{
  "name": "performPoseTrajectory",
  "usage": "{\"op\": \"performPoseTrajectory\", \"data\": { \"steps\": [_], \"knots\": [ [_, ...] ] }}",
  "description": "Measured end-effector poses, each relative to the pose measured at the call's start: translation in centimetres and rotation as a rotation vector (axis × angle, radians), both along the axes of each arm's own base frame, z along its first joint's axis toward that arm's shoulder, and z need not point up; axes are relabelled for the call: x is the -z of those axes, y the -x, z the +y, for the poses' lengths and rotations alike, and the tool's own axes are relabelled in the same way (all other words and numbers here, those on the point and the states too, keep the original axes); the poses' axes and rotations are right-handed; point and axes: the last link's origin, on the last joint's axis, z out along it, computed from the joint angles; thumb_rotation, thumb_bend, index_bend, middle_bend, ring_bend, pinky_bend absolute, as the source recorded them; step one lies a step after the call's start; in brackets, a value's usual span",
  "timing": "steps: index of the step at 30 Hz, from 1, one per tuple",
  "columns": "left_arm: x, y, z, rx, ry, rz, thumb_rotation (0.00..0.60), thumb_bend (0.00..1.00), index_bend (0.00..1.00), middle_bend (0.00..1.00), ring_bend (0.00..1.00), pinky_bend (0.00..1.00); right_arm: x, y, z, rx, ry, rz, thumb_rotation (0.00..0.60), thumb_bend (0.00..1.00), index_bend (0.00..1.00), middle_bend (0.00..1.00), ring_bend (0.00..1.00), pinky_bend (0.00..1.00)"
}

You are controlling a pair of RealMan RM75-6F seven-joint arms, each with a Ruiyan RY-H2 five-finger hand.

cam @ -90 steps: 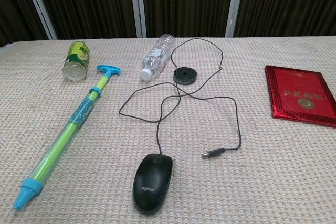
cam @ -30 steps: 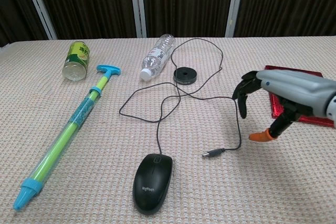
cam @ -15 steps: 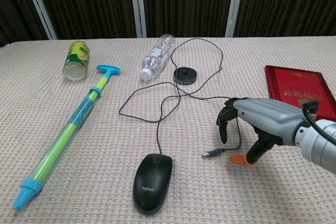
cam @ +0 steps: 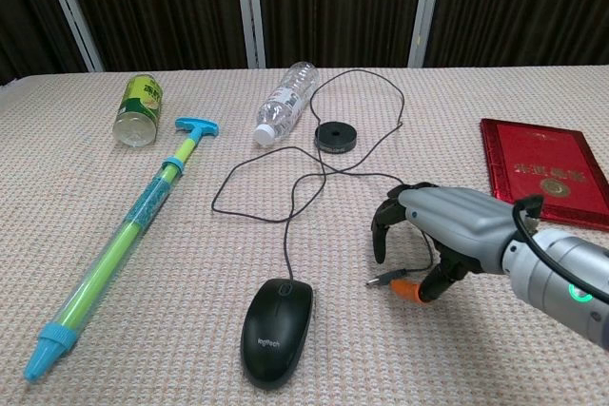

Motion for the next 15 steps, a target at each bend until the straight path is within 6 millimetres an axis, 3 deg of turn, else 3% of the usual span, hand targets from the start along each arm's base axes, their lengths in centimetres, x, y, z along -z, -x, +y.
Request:
{"op": "performPoseTrajectory", "data": {
  "steps": [15],
  "knots": [
    [0.0, 0.0, 0.0, -0.005, 0.000, -0.005, 0.600, 0.12, 0.07, 0.00, 0.00, 0.00, 1.3, 0.5, -0.3, 0.035, 0.014, -0.001, 0.600, 0.32, 0.46, 0.21, 0.00, 0.00]
  ]
}}
